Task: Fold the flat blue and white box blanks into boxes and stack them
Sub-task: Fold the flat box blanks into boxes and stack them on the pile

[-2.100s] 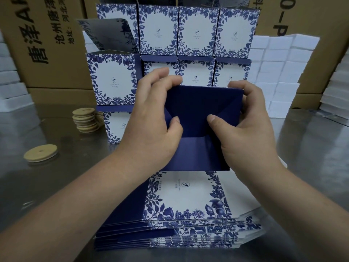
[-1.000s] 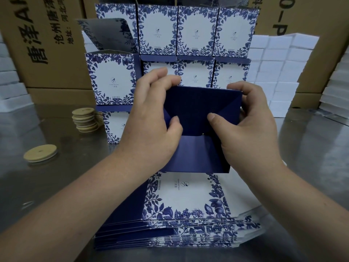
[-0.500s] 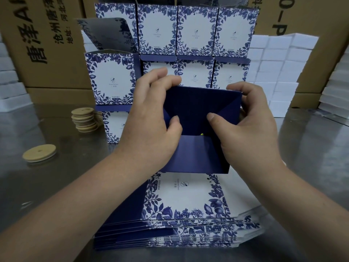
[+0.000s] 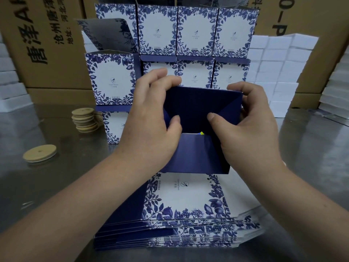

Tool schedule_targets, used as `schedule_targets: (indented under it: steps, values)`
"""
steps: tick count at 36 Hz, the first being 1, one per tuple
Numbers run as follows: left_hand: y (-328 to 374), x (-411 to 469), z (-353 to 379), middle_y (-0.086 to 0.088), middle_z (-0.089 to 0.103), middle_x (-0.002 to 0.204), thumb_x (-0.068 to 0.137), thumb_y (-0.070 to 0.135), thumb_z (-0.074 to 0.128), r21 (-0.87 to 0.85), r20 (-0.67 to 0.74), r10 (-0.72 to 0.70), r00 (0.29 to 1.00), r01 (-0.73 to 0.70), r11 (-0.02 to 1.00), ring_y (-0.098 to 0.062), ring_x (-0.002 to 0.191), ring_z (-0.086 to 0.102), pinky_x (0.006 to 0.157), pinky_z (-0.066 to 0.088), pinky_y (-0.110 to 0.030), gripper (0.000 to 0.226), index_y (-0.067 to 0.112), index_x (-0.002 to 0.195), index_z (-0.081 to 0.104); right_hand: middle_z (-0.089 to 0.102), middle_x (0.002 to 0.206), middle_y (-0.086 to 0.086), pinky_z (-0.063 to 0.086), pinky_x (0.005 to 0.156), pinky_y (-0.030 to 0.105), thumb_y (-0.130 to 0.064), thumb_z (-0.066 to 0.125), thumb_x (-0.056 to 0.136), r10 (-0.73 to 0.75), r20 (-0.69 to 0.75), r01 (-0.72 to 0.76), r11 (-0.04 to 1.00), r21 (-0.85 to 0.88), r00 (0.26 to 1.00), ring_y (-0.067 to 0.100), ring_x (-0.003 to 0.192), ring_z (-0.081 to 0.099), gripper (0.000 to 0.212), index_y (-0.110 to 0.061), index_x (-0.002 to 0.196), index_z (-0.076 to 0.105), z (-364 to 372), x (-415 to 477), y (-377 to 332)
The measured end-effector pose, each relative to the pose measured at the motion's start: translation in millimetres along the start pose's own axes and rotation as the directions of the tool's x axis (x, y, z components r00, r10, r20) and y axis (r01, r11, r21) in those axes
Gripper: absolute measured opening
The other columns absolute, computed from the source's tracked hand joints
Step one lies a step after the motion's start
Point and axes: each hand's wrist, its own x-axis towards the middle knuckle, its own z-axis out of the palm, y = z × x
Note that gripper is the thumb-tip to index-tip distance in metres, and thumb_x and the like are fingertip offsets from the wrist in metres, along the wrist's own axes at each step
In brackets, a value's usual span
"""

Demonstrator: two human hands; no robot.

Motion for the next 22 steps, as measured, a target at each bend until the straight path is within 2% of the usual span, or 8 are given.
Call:
schedule_targets:
  steps: [6,13,22]
  values:
    - [0.1,0.1,-0.1,-0.002,0.033,0.128,0.072,-0.001,0.055,-0.013,0.003,-0.014,1.000,0.014,1.000,0.004,0.115,0.029,0.096,0.019,0.004,0.050,0.007,0.122,0.050,0.059,0.083,-0.040,0.046,0.068,0.008,-0.011,0.066,0.074,-0.002,0.013,0.002,1.000,0.021,1.000,-0.011,0.079,0.060,0.044,-0.044,0.095,0.045,0.1,-0.5,0.2]
    - [0.7,0.3,-0.2,-0.001,0.033,0.128,0.074,0.001,0.054,-0.036,0.009,-0.022,1.000,0.022,0.999,0.003,0.115,0.030,0.094,0.020,0.005,0.048,0.009,0.121,0.050,0.060,0.088,-0.037,0.046,0.069,0.008,-0.020,0.062,0.069,0.021,0.008,-0.021,0.999,0.030,1.000,-0.010,0.082,0.060,0.042,-0.047,0.096,0.046,0.8,-0.2,-2.5]
    - [0.5,0.7,-1.1,-0.001,0.034,0.128,0.075,0.005,0.053,-0.054,0.010,-0.030,1.000,0.030,0.998,0.002,0.115,0.030,0.095,0.020,0.004,0.046,0.009,0.121,0.051,0.063,0.092,-0.029,0.050,0.074,0.016,-0.024,0.061,0.069,0.043,0.005,-0.043,0.998,0.050,0.999,-0.007,0.085,0.062,0.039,-0.049,0.095,0.047,1.1,-1.0,-4.5]
